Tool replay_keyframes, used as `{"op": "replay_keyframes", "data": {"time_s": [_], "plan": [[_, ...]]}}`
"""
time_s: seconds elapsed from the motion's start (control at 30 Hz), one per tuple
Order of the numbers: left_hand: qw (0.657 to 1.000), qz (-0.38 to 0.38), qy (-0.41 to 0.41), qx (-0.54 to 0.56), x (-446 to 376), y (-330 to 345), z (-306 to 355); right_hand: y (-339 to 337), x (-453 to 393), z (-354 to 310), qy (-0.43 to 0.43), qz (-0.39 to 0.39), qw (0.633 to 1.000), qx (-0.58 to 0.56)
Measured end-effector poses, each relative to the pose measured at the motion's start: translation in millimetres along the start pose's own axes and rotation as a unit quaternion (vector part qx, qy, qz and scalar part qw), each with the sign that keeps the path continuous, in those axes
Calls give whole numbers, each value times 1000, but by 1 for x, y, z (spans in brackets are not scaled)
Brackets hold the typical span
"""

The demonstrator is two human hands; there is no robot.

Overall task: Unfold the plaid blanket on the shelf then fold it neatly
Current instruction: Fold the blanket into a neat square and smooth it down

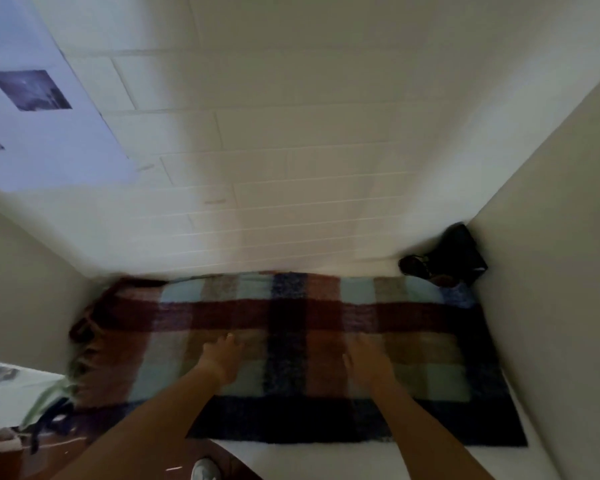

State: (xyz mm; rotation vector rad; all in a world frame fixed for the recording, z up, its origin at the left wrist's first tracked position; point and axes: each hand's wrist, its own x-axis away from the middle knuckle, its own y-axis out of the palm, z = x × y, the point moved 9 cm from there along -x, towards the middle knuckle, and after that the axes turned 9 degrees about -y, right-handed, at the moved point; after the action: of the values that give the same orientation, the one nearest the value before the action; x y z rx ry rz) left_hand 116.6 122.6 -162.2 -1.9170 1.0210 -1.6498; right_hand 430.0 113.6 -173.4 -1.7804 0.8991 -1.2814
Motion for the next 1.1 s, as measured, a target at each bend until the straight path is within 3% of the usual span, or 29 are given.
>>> {"op": "replay_keyframes", "data": {"time_s": [0.2, 0.37, 0.47, 0.6, 0.8, 0.9, 1.0, 1.1], "plan": [[991, 62, 98, -66, -8, -38, 73, -37, 46, 123, 198, 53, 979, -24], [982, 63, 159, -75, -5, -49, 130, -42, 122, 212, 365, 95, 925, -37], [979, 57, 180, -81, -5, -48, 151, -22, 148, 241, 414, 84, 902, -95], [976, 32, 207, -56, -11, -40, 163, 5, 157, 251, 414, 81, 897, -135], [977, 15, 214, -2, -17, -48, 160, -5, 154, 241, 416, 63, 907, -28], [976, 13, 208, 61, -20, -57, 160, -25, 138, 225, 398, 107, 911, -16], [968, 11, 208, 143, -17, -72, 166, -39, 96, 181, 340, 165, 919, -111], [944, 6, 178, 278, -12, -92, 164, -54, 50, 102, 228, 200, 945, -120]]}}
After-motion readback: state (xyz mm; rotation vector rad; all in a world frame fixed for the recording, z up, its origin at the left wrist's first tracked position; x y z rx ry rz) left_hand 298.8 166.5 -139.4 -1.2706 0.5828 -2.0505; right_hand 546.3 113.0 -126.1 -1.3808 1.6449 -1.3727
